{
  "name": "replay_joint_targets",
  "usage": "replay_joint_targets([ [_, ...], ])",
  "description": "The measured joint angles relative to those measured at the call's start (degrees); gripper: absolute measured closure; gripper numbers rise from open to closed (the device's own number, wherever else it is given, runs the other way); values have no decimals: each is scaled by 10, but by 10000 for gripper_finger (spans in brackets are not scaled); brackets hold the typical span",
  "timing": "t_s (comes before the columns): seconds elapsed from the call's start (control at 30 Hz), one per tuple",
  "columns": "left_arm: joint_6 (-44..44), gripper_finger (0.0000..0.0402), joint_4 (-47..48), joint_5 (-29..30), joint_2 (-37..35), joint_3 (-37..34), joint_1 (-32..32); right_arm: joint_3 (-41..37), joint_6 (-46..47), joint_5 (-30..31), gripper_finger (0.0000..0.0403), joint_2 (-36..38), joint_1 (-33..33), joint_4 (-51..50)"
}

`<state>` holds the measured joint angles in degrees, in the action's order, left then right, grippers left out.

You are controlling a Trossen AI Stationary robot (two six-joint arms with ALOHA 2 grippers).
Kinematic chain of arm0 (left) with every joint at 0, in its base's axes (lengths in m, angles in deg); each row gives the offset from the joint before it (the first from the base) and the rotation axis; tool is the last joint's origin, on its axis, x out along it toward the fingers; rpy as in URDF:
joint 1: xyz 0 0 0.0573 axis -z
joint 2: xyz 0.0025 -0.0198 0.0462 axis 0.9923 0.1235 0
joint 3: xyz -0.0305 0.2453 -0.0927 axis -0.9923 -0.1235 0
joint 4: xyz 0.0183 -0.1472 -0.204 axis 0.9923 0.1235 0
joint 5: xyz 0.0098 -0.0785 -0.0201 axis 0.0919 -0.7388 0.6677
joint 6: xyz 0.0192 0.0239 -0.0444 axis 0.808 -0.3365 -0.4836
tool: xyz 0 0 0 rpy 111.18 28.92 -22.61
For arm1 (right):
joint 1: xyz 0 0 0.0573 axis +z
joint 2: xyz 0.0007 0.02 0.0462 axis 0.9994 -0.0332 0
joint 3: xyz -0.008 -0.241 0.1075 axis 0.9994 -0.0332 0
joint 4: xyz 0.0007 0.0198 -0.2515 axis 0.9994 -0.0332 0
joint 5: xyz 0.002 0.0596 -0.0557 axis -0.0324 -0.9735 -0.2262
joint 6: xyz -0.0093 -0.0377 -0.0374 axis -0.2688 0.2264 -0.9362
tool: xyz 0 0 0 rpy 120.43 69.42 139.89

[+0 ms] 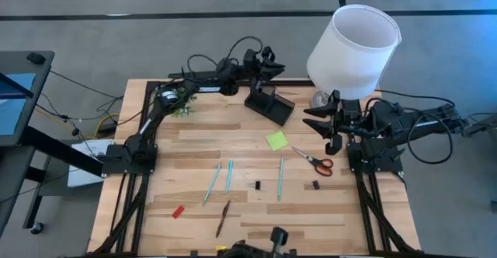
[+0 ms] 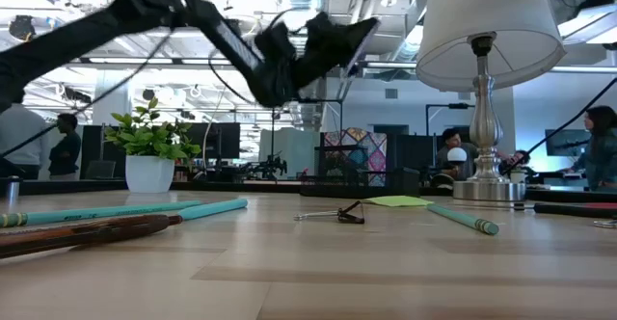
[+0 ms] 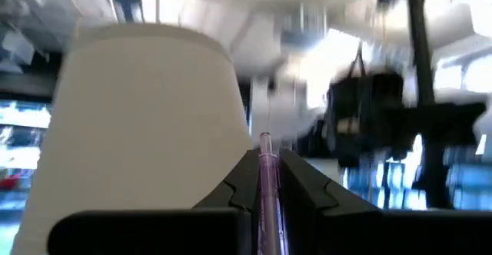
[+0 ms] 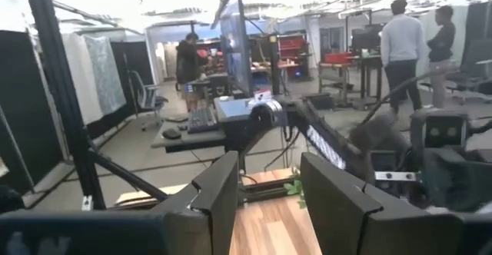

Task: Pick and place office supplies into organizer
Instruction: Put the purple pen into the black desk organizer

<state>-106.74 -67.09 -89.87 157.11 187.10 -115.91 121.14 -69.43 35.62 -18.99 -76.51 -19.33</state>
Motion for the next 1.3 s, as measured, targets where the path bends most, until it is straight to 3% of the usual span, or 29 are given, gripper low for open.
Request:
replay_joint_targets([
  [0.07,-62,382,-28,16,33,13,-8,0,0,0,266,-2,-5,5],
  [0.13,-79,382,1,-2,52,25,-18,0,5,0,266,-4,-5,4],
  [0.3,-61,382,-2,-31,60,55,-34,0,22,0,267,-4,-4,4],
  [0.53,-57,382,69,-93,70,52,-59,0,35,-2,270,-5,-4,4],
  [0.87,25,382,117,-86,80,45,-39,0,35,-2,270,-5,-4,4],
  [1.3,-36,382,151,-72,80,76,-53,0,35,-2,270,-5,-4,3],
])
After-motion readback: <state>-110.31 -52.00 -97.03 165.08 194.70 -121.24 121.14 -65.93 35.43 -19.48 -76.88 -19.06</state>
